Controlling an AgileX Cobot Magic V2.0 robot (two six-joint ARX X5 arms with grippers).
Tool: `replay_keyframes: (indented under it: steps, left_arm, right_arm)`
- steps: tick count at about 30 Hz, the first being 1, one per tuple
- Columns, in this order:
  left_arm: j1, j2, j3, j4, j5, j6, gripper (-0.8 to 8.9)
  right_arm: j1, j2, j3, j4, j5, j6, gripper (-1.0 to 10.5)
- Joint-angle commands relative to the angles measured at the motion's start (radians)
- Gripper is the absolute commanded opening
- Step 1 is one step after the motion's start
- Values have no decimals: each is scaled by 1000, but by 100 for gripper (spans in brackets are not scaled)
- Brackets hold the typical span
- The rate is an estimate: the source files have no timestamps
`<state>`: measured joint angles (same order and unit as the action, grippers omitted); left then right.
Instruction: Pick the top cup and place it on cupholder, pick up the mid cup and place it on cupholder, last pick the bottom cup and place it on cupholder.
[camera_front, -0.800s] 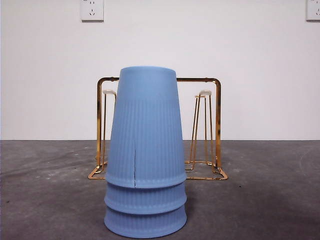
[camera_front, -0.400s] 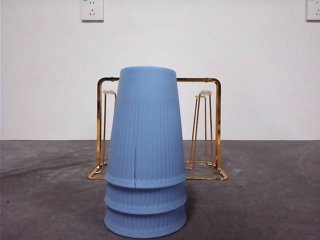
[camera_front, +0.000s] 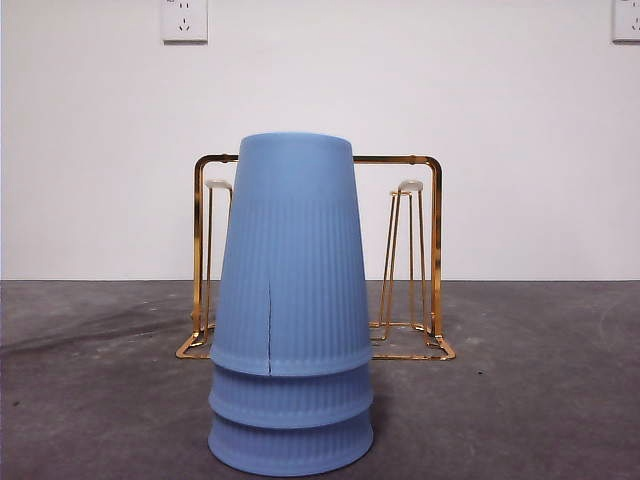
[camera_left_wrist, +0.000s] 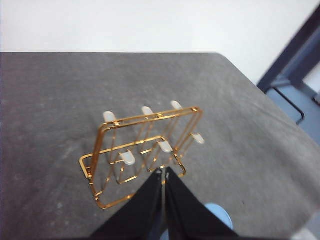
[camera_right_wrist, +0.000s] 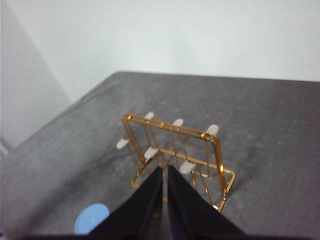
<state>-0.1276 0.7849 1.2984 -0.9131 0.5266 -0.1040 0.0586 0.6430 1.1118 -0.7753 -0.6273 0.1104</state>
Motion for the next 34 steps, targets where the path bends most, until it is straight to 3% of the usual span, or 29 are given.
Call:
replay_keyframes:
  steps: [1,8,15,19,25,28,34]
  left_arm:
    - [-34,19,36,-20,7,75,7]
    - [-155,11,36,-132,10,279,6]
    - [-183,8,36,-143,10,274,13]
    - [-183,13,36,-142,10,274,152]
    - [-183,19,36,-142,10,273,483]
    - [-183,19,36,-142,10,272,503]
    - [-183,19,36,-142,10,262,500]
  right_arm:
    - [42,55,43,-34,-19,-92,12]
    - [169,106,61,-108,-20,-190,12]
    - [191,107,61,-109,-20,-189,14]
    - [191,107,61,-109,-20,-189,30]
    - [191,108,61,-109,-20,-183,436]
    - [191,108,61,-109,-20,-159,545]
    - [191,115,61,-94,-20,-85,545]
